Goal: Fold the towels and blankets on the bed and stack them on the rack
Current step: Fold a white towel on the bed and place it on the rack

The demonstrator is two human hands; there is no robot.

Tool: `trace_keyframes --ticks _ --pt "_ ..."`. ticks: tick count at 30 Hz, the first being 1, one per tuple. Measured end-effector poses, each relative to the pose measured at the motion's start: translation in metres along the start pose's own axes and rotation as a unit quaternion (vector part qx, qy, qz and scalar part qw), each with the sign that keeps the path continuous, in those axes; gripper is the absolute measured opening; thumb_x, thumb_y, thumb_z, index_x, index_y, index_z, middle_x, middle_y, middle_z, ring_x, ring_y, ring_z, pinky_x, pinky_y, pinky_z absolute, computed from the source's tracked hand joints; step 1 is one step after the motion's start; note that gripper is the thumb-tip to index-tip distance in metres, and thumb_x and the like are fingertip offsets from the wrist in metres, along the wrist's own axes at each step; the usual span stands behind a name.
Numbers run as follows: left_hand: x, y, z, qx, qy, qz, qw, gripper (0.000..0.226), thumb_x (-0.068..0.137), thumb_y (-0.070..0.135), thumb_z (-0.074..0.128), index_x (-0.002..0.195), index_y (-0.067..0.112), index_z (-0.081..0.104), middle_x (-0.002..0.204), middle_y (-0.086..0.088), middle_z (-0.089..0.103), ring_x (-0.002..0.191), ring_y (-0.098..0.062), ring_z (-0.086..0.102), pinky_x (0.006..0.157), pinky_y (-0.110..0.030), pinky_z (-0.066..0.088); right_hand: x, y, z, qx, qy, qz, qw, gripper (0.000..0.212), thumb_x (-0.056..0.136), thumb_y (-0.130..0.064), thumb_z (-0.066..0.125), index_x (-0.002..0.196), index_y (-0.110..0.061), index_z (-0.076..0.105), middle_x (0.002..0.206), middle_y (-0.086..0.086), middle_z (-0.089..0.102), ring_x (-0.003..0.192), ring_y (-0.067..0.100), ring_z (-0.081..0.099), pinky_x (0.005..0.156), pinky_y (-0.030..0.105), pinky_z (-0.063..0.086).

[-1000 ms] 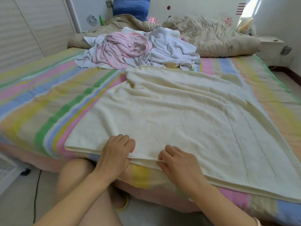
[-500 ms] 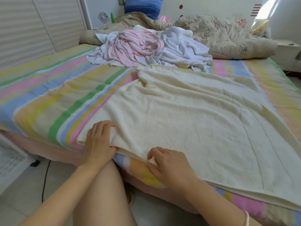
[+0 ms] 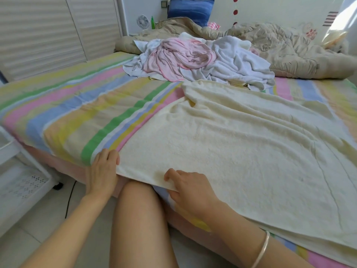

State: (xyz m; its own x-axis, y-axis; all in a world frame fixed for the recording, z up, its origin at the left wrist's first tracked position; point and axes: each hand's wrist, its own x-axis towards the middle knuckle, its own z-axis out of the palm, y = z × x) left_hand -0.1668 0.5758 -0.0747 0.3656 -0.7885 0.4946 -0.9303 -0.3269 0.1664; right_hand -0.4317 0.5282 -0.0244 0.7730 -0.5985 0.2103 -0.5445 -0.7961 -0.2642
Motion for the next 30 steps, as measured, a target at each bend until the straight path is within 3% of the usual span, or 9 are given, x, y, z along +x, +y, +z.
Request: trace_keyframes --ticks 5,11,15,17,19,23,25,27,30 --pt "-0.003 0.001 0.008 -0.012 -0.035 -0.006 0.999 0.045 0.064 -0.004 0.079 0.096 0.014 0.053 0.098 -0.005 0.050 0.089 -0.031 0.053 0.047 -0.034 0.041 -0.005 0.007 0.007 0.031 0.012 -0.002 0.999 0.038 0.091 -0.051 0.040 0.119 -0.029 0.052 0.092 -0.010 0.061 0.076 0.013 0.060 0.064 0.028 0.043" --pt "-0.025 0.011 -0.019 -0.013 -0.064 -0.014 0.998 0.053 0.067 -0.007 0.063 0.116 0.012 0.066 0.118 -0.002 0.063 0.109 -0.028 0.053 0.088 -0.043 0.045 -0.045 0.038 -0.017 0.092 0.052 0.053 0.993 0.017 0.092 -0.043 0.048 0.104 -0.039 0.058 0.085 -0.021 0.054 0.071 0.003 0.055 0.060 0.011 0.040" --pt "-0.017 0.092 -0.041 -0.132 0.021 0.003 0.991 0.050 0.066 0.002 0.045 0.109 0.013 0.069 0.116 -0.003 0.066 0.108 -0.028 0.055 0.096 -0.037 0.039 -0.085 0.084 -0.032 0.021 0.166 0.174 0.970 0.020 0.089 -0.025 0.059 0.107 -0.034 0.063 0.103 -0.022 0.056 0.093 0.002 0.055 0.067 0.022 0.048" --pt "-0.018 0.154 -0.039 -0.209 -0.007 0.053 0.976 0.045 0.075 0.002 0.047 0.114 0.014 0.066 0.121 -0.001 0.063 0.114 -0.024 0.054 0.101 -0.036 0.040 -0.108 0.106 -0.038 -0.038 0.131 0.240 0.961 0.038 0.092 -0.041 0.045 0.128 -0.031 0.056 0.135 -0.010 0.051 0.126 0.017 0.044 0.093 0.039 0.048" --pt "-0.027 0.215 -0.032 -0.249 -0.069 0.125 0.958 0.043 0.087 0.012 0.044 0.127 0.017 0.060 0.136 0.000 0.055 0.127 -0.020 0.047 0.111 -0.036 0.033 -0.134 0.121 -0.042 -0.071 0.041 0.312 0.946 0.069 0.087 -0.062 0.011 0.147 -0.034 0.032 0.158 -0.004 0.023 0.147 0.020 0.015 0.117 0.041 0.021" --pt "-0.062 0.310 -0.016 -0.265 -0.154 0.255 0.917 0.053 0.093 0.031 0.029 0.141 0.020 0.048 0.152 -0.001 0.039 0.141 -0.019 0.033 0.121 -0.035 0.015 -0.207 0.128 -0.045 -0.097 -0.018 0.354 0.930 0.089 0.072 -0.075 -0.023 0.152 -0.039 -0.003 0.158 -0.013 -0.013 0.146 0.010 -0.015 0.118 0.031 -0.010" --pt "-0.075 0.336 -0.016 -0.271 -0.154 0.305 0.900 0.054 0.089 0.033 0.028 0.134 0.021 0.054 0.145 -0.001 0.048 0.134 -0.020 0.043 0.118 -0.037 0.022 -0.235 0.126 -0.048 -0.099 -0.010 0.322 0.941 0.083 0.080 -0.072 -0.019 0.152 -0.039 0.007 0.158 -0.015 -0.004 0.148 0.009 -0.006 0.118 0.029 -0.003" --pt "-0.087 0.357 -0.019 -0.292 -0.144 0.347 0.879 0.045 0.086 0.031 0.038 0.122 0.021 0.063 0.131 0.001 0.059 0.120 -0.019 0.054 0.109 -0.037 0.038 -0.260 0.129 -0.058 -0.043 0.100 0.316 0.942 0.061 0.096 -0.059 0.016 0.140 -0.032 0.049 0.150 -0.010 0.039 0.141 0.015 0.033 0.111 0.024 0.023" --pt "-0.098 0.381 -0.023 -0.317 -0.133 0.394 0.852 0.029 0.084 0.029 0.051 0.108 0.022 0.066 0.108 0.005 0.063 0.097 -0.015 0.058 0.087 -0.030 0.047 -0.285 0.147 -0.086 -0.036 0.314 0.395 0.863 0.014 0.093 -0.024 0.057 0.101 -0.025 0.067 0.105 -0.010 0.062 0.097 0.015 0.058 0.080 0.029 0.046"
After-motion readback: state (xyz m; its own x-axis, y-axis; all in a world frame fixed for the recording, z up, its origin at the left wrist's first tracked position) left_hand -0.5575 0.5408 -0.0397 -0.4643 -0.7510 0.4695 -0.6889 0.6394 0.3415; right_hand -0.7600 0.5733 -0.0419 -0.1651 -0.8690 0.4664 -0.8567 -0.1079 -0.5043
